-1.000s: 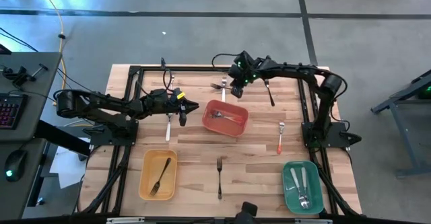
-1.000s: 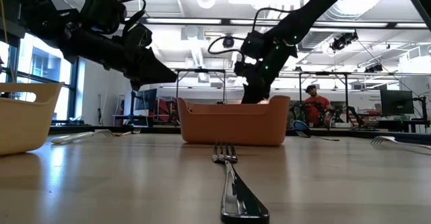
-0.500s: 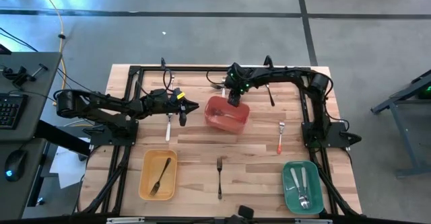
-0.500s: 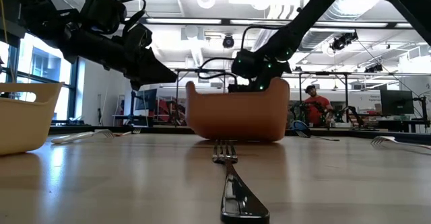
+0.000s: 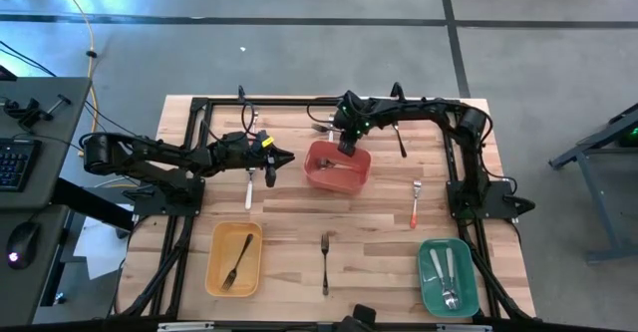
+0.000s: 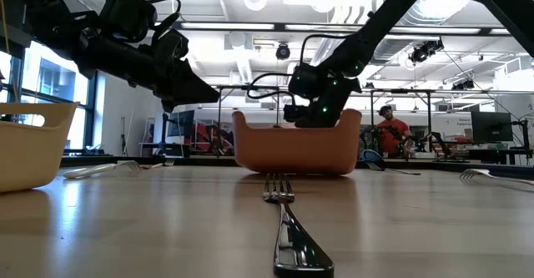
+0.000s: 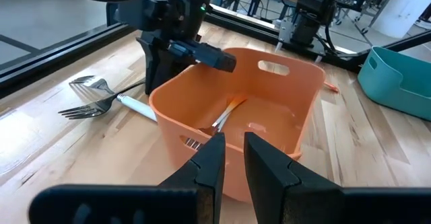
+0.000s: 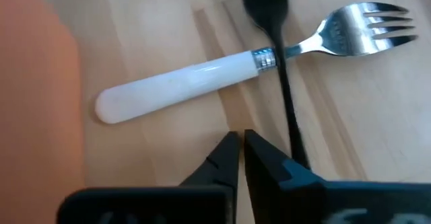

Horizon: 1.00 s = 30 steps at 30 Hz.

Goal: Sort silverware by color (type)
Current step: Put the top left black fork into the yellow bin

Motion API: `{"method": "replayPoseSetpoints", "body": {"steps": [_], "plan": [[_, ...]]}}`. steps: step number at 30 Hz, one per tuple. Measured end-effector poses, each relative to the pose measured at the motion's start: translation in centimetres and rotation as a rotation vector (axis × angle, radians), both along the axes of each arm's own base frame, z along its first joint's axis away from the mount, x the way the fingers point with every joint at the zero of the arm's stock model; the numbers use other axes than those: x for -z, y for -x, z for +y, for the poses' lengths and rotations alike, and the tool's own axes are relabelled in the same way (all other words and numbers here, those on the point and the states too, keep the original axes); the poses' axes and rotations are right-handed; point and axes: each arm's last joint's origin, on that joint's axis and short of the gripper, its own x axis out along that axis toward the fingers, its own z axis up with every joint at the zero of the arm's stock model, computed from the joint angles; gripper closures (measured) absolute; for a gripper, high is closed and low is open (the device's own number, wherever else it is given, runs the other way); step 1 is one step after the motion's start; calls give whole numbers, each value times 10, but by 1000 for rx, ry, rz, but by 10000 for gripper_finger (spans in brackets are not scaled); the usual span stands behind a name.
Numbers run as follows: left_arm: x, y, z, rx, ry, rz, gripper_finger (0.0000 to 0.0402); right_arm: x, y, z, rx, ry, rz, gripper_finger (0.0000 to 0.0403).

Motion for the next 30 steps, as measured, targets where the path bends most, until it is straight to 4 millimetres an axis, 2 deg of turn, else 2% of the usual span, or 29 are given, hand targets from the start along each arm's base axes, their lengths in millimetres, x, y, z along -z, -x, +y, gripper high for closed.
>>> {"method": "replayPoseSetpoints", "body": {"steps": [3,9,16,20,23,26,30], "plan": [[0,0,0,0,0,0,355,-5,3,4,-24,-48,-10,396],[0,0,0,0,0,0,355,-29,4,15,-62,-119,-79,402],[0,0,0,0,0,1,355,-31,-5,44,-153,-155,-38,402],[0,0,0,0,0,1,355,-34,-9,54,-190,-134,-45,402],[0,0,0,0,1,1,355,-39,-10,55,-188,-92,-56,402],[0,0,0,-2,6,1,355,-47,-7,47,-129,11,-51,391],[0,0,0,-1,7,0,355,-47,-2,32,-69,71,-34,342]]}}
